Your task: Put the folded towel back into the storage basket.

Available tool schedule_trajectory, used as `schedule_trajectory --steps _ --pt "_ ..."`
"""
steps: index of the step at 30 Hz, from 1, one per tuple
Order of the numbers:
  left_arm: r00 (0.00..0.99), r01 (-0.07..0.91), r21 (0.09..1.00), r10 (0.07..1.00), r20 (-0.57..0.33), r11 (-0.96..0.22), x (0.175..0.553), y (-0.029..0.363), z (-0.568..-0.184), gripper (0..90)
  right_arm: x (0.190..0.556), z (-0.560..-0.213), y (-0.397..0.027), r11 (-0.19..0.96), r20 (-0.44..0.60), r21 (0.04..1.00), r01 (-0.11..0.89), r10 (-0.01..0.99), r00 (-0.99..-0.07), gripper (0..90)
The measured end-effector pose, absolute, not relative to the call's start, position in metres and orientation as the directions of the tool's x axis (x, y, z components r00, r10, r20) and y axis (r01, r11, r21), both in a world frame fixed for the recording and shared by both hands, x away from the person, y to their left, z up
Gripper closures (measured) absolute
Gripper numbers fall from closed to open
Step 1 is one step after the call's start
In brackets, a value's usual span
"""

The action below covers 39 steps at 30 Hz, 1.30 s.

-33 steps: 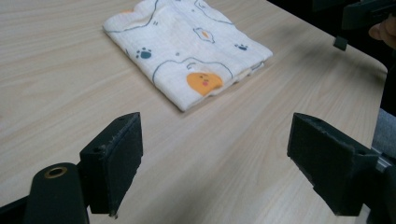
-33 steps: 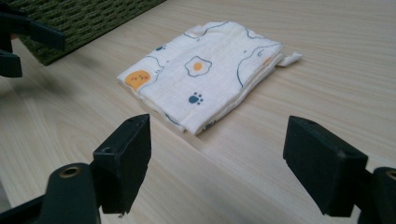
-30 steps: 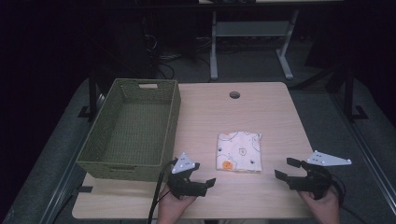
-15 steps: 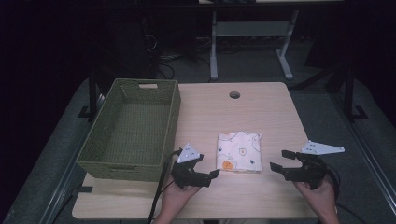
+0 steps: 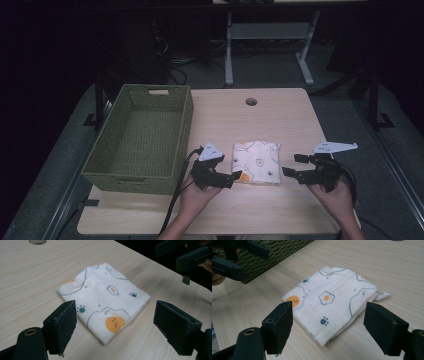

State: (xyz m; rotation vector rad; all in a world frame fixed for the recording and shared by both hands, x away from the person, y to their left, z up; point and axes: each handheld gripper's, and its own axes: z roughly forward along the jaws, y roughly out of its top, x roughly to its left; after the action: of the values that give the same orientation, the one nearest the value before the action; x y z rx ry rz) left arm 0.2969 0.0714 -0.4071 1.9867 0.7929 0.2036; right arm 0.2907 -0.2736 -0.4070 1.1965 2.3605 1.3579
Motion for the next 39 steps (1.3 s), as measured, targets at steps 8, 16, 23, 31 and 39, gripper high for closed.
schedule_trajectory --steps 8,16,23,31,39 --pt "0.770 0.466 0.812 0.612 -0.177 -0.351 0.313 0.062 -0.404 19.4 0.309 -0.401 -0.263 0.278 0.243 0.771 0.574 0.704 -0.667 23.3" --pt "0.752 0.498 0.790 0.631 -0.188 -0.358 0.330 0.049 -0.405 21.1 0.327 -0.401 -0.254 0.297 0.243 0.749 0.592 0.708 -0.663 23.8" --pt "0.737 0.535 0.763 0.641 -0.213 -0.362 0.341 0.045 -0.413 24.8 0.339 -0.410 -0.254 0.293 0.259 0.722 0.627 0.725 -0.638 24.7" --pt "0.715 0.578 0.720 0.663 -0.220 -0.384 0.352 0.040 -0.429 26.8 0.352 -0.422 -0.257 0.279 0.289 0.689 0.669 0.740 -0.607 25.1" --pt "0.690 0.618 0.674 0.690 -0.219 -0.405 0.362 0.032 -0.444 30.5 0.363 -0.431 -0.253 0.279 0.305 0.660 0.698 0.749 -0.588 29.3"
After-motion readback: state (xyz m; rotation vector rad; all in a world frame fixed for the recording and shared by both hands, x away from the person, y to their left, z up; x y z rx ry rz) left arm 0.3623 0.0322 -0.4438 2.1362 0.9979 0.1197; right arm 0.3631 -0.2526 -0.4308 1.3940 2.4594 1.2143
